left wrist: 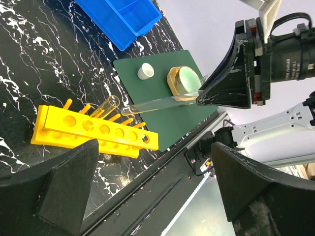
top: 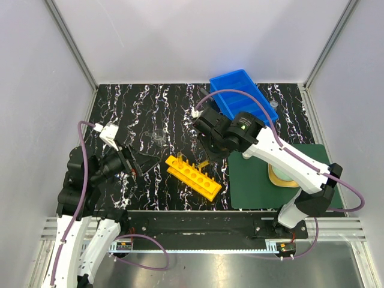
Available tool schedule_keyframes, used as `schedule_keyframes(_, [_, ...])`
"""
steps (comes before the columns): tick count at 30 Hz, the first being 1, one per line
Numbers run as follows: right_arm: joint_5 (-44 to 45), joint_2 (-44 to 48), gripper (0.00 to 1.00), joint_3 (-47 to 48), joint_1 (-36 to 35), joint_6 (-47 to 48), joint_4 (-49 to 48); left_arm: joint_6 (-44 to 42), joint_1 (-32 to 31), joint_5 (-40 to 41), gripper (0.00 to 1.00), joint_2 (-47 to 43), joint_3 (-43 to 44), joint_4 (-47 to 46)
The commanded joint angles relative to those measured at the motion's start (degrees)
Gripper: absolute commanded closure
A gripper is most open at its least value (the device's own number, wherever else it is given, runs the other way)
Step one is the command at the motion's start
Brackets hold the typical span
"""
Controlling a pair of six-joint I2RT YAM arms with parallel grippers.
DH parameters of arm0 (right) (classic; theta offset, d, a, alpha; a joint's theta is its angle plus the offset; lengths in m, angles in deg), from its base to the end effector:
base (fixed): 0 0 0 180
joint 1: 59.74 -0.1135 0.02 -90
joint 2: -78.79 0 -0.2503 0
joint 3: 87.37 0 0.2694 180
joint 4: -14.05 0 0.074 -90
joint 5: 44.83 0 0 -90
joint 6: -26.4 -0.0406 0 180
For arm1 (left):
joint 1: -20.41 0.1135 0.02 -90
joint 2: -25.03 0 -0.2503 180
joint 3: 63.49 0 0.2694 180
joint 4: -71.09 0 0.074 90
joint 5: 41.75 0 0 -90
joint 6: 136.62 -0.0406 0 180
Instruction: Organize the chemistry lab equipment
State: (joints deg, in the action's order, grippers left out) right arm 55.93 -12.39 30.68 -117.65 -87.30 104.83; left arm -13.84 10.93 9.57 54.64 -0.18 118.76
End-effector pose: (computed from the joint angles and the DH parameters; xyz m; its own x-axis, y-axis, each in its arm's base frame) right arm 0.1741 0.2633 0.3832 -0.7539 -0.4590 -0.4701 -0.5304 0.8474 0.0232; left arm 0.1231 -0.0463 0.3611 -0.5937 -0.3294 -0.7342 0.4821 0.5849 -0.6523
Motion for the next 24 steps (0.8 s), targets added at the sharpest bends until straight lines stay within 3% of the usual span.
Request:
schedule_keyframes(1, [-5.6,0.1,1.0,4.1,0.3,1.8,9.7,-0.8,0.2,-1.5,0.01,0.1,-0.2,-1.8])
schedule_keyframes(24, [-9.2,-7.0,1.0,10.2,0.2,3.7,13.2,-1.3,0.2,-2.1,0.01,-0.2,-1.3,-1.6])
